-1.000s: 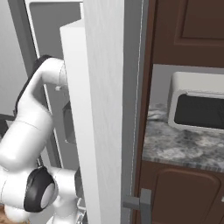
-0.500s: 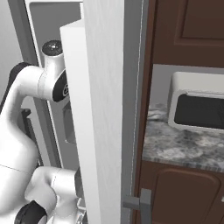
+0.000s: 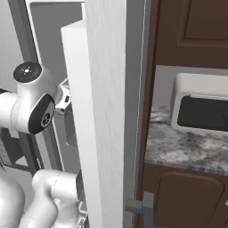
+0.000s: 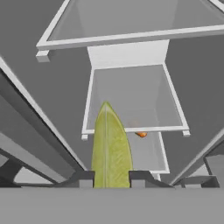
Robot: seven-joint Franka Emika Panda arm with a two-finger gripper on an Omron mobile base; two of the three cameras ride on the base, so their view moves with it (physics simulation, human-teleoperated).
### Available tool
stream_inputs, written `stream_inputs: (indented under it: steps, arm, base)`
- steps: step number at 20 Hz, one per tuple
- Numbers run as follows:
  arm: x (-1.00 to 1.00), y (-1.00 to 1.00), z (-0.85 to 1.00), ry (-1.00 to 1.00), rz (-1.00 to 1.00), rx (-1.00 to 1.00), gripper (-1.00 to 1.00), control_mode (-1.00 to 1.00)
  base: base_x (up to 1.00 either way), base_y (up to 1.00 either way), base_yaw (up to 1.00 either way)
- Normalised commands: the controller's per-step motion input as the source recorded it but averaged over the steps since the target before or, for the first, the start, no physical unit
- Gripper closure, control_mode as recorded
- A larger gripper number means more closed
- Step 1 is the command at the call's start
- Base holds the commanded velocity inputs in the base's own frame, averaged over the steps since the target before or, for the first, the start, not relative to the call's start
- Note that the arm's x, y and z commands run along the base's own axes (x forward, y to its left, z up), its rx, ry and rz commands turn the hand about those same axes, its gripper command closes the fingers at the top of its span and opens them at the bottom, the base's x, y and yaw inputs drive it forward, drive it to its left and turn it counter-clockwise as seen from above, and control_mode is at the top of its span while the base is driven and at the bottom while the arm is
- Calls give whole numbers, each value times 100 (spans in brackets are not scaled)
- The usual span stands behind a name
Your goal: Take the lemon wedge from the fridge and place it on the plate with fish on the dining counter.
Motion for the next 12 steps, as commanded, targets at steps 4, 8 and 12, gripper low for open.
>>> stream_inputs:
  steps: [4, 8, 12]
  arm:
    - [-16, 11, -1, 1, 2, 0, 100, 100]
    - [0, 0, 0, 0, 0, 0, 100, 100]
    - [0, 0, 0, 0, 0, 0, 100, 100]
  base:
    - [-23, 14, 3]
    - [-100, 48, 5]
    - [-100, 53, 8]
